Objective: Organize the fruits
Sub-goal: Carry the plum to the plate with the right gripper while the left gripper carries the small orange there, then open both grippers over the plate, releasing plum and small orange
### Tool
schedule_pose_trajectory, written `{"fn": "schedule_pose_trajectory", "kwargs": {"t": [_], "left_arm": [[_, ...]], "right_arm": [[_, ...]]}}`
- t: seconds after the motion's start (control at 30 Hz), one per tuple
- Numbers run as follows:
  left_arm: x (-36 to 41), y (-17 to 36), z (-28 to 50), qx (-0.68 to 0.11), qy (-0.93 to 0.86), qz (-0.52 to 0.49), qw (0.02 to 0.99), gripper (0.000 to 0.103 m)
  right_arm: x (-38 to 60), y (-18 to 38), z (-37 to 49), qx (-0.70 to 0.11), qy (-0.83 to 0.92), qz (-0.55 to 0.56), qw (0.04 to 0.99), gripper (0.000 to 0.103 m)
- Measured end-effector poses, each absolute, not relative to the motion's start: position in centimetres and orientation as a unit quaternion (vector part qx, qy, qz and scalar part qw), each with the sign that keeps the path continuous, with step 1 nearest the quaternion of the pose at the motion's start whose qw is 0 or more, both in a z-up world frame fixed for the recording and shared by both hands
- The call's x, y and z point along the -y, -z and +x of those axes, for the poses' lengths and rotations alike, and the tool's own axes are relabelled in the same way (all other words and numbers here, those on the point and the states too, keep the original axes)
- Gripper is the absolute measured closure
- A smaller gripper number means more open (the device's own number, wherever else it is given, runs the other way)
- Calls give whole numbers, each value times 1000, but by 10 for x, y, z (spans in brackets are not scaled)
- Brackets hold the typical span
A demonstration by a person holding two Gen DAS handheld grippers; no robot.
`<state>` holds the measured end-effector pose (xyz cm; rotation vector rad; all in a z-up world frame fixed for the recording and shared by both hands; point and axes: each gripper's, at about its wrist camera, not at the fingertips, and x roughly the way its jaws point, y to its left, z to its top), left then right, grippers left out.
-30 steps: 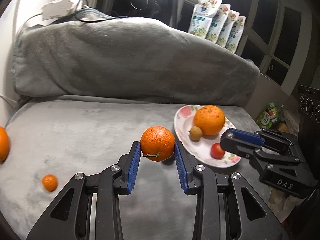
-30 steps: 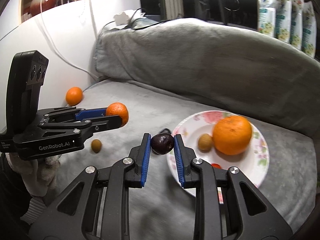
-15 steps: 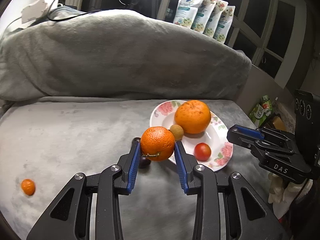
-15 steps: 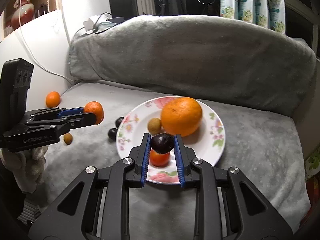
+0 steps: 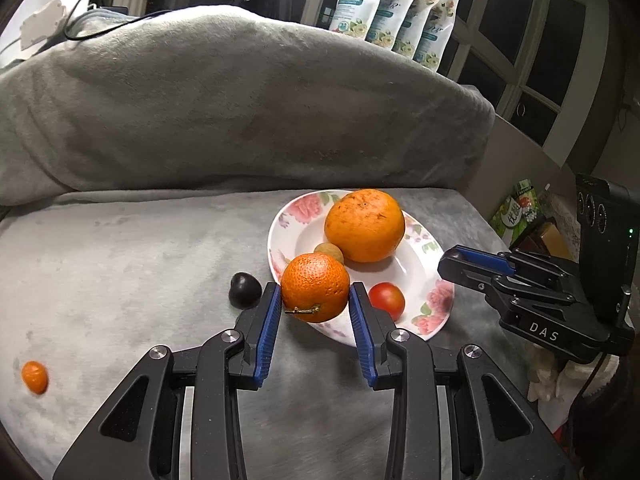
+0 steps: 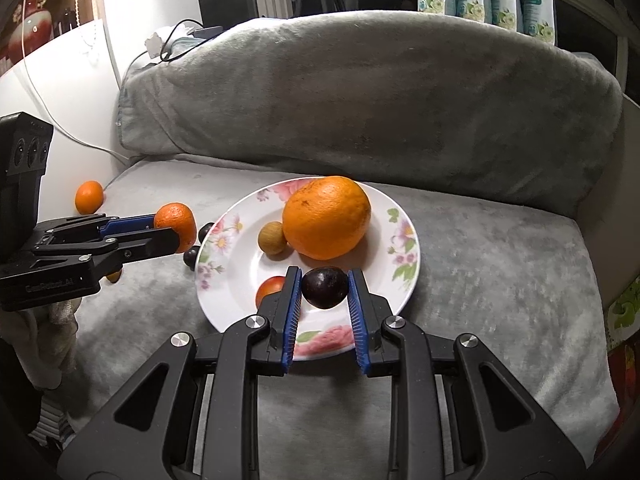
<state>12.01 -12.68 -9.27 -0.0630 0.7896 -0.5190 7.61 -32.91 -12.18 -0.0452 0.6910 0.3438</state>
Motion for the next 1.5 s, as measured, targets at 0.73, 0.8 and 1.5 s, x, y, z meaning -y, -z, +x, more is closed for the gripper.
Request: {"fn": "schedule_pose_trajectory", "kwargs": {"t": [0.73, 0.8, 1.5], "left_arm": [[137, 91, 119, -377, 257, -21, 890, 67], [138, 90, 119, -373, 256, -21, 891, 62], [133, 81, 113, -356, 233, -17, 905, 23]], "right_arm": [[334, 127, 78, -334, -168, -17, 928, 67], [335, 126, 77, -328, -166, -16, 930, 54], [327, 114, 69, -305, -142, -55, 940, 6]]}}
